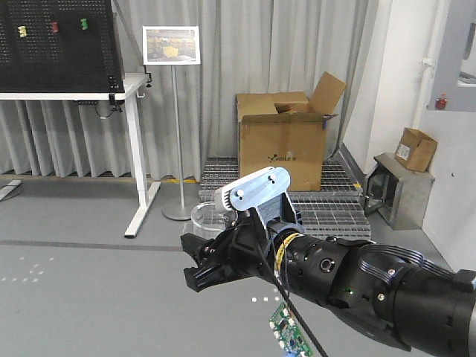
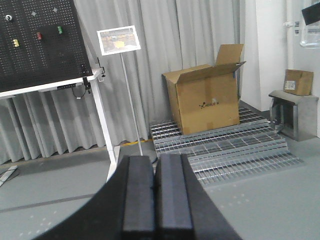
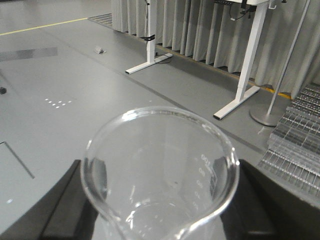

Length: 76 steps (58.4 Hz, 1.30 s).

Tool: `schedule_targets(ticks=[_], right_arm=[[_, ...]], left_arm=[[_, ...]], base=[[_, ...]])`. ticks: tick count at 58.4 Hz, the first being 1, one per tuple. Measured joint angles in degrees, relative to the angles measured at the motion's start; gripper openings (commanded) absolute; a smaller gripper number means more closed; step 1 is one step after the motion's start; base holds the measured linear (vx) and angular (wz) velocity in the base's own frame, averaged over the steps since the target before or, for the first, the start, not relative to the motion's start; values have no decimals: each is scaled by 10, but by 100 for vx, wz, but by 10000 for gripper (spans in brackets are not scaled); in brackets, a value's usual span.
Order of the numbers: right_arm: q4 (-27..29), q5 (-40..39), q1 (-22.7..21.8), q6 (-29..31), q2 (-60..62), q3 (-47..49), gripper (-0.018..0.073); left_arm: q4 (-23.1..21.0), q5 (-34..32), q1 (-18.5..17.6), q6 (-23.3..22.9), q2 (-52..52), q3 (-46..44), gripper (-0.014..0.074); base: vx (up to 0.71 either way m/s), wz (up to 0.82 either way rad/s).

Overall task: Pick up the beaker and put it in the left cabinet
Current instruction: 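Carry the beaker in the right gripper toward the open white cabinet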

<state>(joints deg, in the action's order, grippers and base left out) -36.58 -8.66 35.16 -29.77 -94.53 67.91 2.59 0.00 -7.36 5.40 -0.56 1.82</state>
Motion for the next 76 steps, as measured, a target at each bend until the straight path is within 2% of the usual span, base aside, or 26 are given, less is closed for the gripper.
schedule_targets(ticks=[43,76], right_arm=[[0,0,0,0,0,0,-1],[0,-1,0,0,0,0,-1]], left_arm=[[0,0,0,0,0,0,1],[0,0,0,0,0,0,1]], base=[[63,1],[46,-14]])
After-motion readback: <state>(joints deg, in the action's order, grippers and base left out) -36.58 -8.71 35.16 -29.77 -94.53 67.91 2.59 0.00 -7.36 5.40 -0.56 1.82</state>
